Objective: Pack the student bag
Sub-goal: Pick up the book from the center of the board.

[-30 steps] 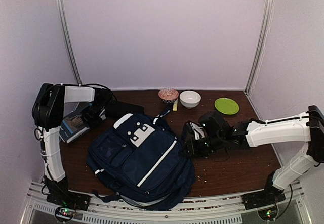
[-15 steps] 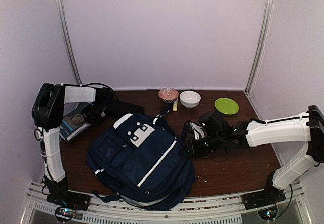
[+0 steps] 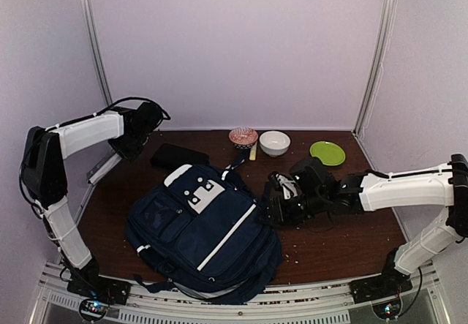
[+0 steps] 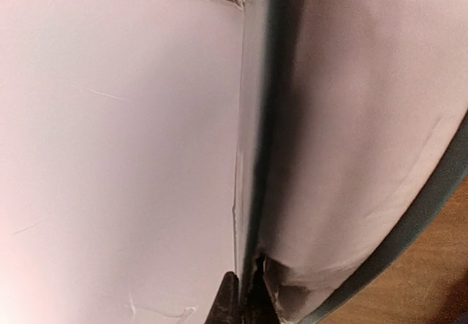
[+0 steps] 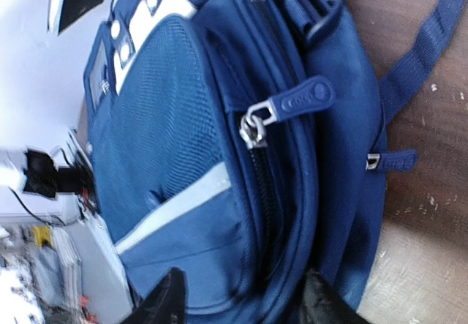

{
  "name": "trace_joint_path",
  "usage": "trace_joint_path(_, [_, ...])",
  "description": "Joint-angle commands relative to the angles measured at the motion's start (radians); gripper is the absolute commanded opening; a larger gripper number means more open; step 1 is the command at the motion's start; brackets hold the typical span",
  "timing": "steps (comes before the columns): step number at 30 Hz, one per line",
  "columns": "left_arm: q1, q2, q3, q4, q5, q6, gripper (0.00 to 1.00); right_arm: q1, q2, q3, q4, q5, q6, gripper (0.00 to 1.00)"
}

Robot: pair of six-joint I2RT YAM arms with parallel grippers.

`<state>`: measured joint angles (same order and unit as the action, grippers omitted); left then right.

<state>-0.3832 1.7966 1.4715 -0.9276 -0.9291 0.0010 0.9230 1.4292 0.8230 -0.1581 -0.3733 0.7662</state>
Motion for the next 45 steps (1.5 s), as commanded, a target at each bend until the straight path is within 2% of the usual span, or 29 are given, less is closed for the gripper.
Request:
trace_joint_path(1, [-0.07, -0.109, 0.065, -0.061, -0.139, -0.055, 0.0, -0.004, -0.081, 0.033, -0.017, -0.01, 0.016, 0.63])
trace_joint_path(5, [-0.134, -0.193, 0.11, -0.112, -0.196, -0.077, 0.0, -0.003, -0.142, 0.062, -0.077, -0.009, 0.023, 0.76])
trace_joint_path(9, [-0.256, -0.27, 0.171, -0.152, -0.244, -0.082, 0.0, -0.004, -0.223, 0.089, -0.108, -0.002, 0.04, 0.81])
trace_joint_path(12, [-0.402, -0.321, 0.121, -0.058, -0.299, 0.023, 0.0, -0.012, -0.292, 0.128, -0.134, 0.025, 0.067, 0.84])
trace_joint_path(13, [-0.455, -0.339, 0.075, 0.019, -0.317, 0.097, 0.0, -0.017, -0.31, 0.144, -0.142, 0.036, 0.081, 0.84])
trace_joint_path(15, [-0.564, -0.401, -0.071, 0.358, -0.338, 0.314, 0.0, -0.032, -0.337, 0.163, -0.155, 0.073, 0.127, 0.84])
trace_joint_path(17, [-0.675, -0.46, -0.252, 0.764, -0.341, 0.636, 0.0, -0.051, -0.363, 0.151, -0.129, 0.108, 0.185, 0.84])
trace_joint_path(19, [-0.762, -0.49, -0.372, 1.081, -0.33, 0.821, 0.0, -0.077, -0.379, 0.138, -0.105, 0.087, 0.236, 0.84])
trace_joint_path(23, [-0.856, -0.482, -0.444, 1.272, -0.334, 0.905, 0.0, -0.135, -0.445, 0.087, -0.075, 0.08, 0.309, 0.86])
trace_joint_path(26, [-0.916, -0.455, -0.53, 1.557, -0.326, 1.089, 0.0, -0.174, -0.507, -0.01, 0.025, 0.056, 0.386, 0.89])
trace_joint_path(29, [-0.974, -0.377, -0.576, 1.922, -0.307, 1.349, 0.0, -0.186, -0.518, -0.089, 0.153, 0.02, 0.474, 1.0])
trace_joint_path(32, [-1.008, -0.233, -0.56, 2.285, -0.284, 1.635, 0.0, -0.187, -0.499, -0.135, 0.267, -0.012, 0.544, 1.0])
trace_joint_path(34, [-1.019, -0.145, -0.528, 2.45, -0.26, 1.785, 0.0, -0.185, -0.5, -0.166, 0.377, -0.006, 0.595, 1.0])
trace_joint_path(36, [-1.031, -0.106, -0.51, 2.464, -0.246, 1.804, 0.0, -0.184, -0.498, -0.167, 0.417, 0.014, 0.607, 0.99])
trace_joint_path(40, [-1.039, -0.11, -0.498, 2.382, -0.241, 1.694, 0.0, -0.184, -0.519, -0.159, 0.404, 0.062, 0.603, 1.0])
trace_joint_path(45, [-1.039, -0.126, -0.505, 2.322, -0.242, 1.634, 0.0, -0.185, -0.587, -0.207, 0.362, 0.122, 0.588, 1.0])
